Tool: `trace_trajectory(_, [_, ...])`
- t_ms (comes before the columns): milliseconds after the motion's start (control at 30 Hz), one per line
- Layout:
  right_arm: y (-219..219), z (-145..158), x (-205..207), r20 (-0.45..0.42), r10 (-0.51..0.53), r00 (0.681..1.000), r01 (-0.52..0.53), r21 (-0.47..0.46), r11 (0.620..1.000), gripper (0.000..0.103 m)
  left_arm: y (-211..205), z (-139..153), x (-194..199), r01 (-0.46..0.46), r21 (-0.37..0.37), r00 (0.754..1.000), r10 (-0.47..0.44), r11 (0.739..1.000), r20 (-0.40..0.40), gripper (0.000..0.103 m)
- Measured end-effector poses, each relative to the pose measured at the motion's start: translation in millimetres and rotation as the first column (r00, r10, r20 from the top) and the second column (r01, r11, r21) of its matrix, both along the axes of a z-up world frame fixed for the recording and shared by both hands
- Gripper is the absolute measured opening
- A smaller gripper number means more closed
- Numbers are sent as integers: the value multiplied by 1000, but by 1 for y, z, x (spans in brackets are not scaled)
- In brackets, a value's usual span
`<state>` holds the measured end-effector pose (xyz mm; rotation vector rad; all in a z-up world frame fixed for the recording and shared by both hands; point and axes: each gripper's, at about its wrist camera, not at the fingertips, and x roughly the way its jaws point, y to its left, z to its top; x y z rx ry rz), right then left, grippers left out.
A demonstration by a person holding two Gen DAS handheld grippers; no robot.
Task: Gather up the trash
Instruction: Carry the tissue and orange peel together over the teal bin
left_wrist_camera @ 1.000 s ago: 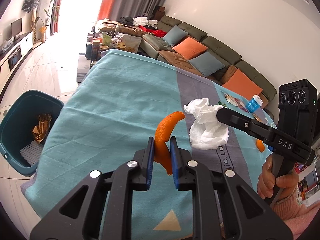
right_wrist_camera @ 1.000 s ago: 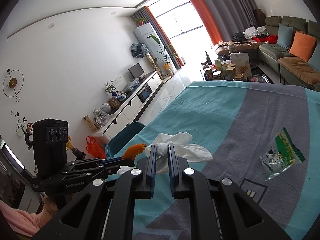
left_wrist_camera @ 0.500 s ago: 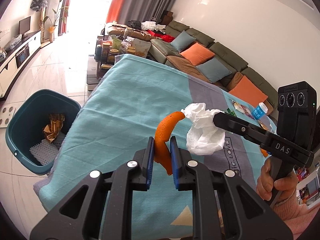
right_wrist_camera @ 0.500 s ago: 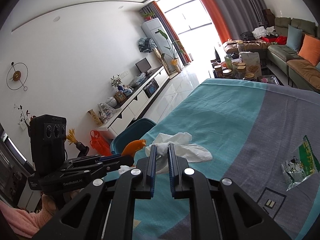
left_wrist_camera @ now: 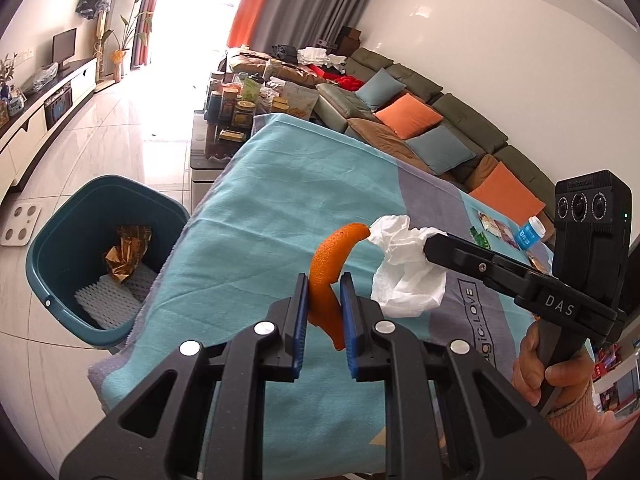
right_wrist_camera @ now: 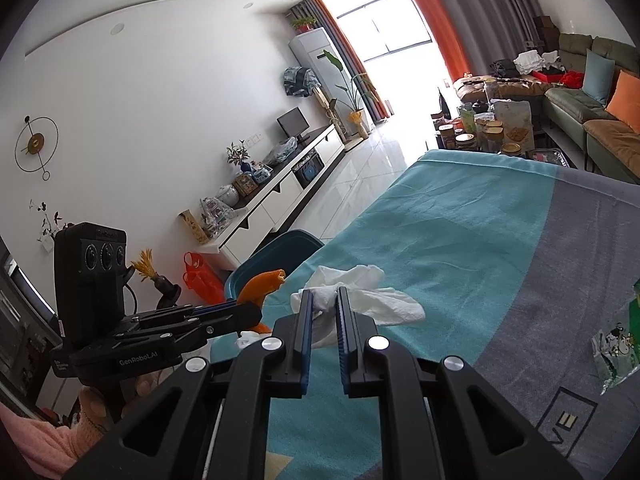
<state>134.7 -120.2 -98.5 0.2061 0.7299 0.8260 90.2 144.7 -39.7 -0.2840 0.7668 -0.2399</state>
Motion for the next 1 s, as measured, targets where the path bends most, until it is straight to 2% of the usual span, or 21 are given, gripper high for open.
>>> trace_trajectory(1000, [43,2,10,0,73,997,-73,-13,997,10,33,10,-11,-79,22,997,78,997,18,16])
